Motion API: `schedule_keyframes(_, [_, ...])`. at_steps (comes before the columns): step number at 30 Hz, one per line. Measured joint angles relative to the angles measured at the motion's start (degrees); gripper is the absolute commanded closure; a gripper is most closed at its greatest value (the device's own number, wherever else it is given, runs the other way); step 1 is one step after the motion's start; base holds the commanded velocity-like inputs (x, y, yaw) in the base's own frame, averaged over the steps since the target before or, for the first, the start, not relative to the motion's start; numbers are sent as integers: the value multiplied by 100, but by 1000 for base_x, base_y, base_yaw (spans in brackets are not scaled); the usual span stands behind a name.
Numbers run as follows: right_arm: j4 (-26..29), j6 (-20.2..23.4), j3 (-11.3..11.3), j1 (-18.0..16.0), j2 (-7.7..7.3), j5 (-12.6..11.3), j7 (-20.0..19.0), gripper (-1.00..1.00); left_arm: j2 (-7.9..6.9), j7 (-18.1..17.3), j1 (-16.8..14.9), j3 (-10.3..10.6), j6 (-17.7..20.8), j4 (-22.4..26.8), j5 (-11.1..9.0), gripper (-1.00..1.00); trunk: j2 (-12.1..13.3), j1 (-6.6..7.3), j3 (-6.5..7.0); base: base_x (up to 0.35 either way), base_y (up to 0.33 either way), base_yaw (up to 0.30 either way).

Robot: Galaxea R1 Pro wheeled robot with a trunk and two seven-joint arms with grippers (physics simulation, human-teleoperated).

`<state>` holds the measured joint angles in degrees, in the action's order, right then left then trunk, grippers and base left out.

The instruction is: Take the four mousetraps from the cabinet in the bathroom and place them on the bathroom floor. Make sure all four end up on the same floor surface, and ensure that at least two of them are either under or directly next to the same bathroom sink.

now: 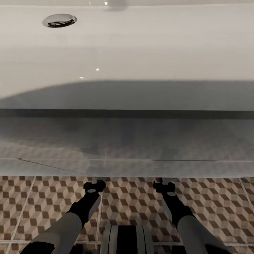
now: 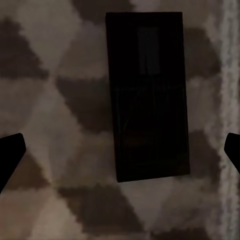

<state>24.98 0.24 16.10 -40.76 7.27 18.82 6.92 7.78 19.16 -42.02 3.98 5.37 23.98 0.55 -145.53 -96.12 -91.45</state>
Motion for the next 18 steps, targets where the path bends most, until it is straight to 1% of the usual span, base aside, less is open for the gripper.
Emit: schedule_keyframes(18, [2, 0, 0, 0, 3, 5, 0, -100, -3, -34, -6, 0, -58, 14, 18, -100, 0, 0, 0, 0, 0, 0])
